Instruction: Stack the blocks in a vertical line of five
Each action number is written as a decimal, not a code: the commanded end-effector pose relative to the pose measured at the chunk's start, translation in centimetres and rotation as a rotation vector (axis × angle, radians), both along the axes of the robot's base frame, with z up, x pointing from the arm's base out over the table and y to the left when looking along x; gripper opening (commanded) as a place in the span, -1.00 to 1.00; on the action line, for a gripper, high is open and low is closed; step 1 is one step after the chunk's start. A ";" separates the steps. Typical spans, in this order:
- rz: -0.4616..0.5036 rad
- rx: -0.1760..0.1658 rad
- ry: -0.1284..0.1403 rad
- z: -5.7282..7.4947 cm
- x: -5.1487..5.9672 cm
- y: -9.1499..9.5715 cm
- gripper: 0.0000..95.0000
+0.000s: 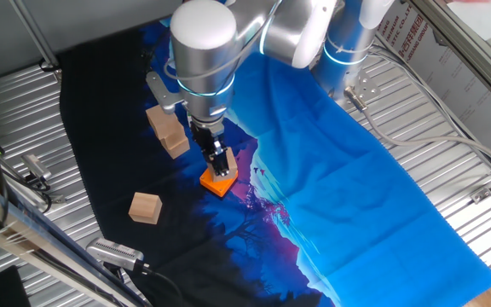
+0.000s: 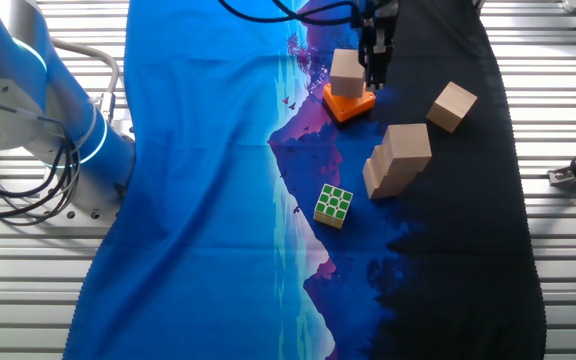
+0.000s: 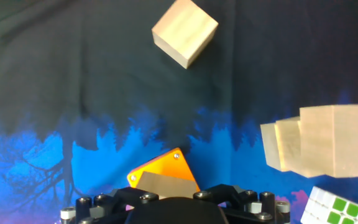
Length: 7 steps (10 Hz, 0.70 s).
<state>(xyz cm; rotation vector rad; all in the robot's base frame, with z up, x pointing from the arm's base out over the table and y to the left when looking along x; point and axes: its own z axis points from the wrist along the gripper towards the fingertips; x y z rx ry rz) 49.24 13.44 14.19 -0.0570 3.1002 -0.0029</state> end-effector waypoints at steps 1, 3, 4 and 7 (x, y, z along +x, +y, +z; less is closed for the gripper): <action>-0.010 0.009 -0.003 -0.5 0.1 -0.1 1.00; -0.023 0.017 -0.004 -0.9 0.3 0.1 0.60; -0.028 0.016 -0.004 -1.1 0.3 0.2 0.60; -0.051 0.015 -0.005 -1.4 0.4 0.4 -0.60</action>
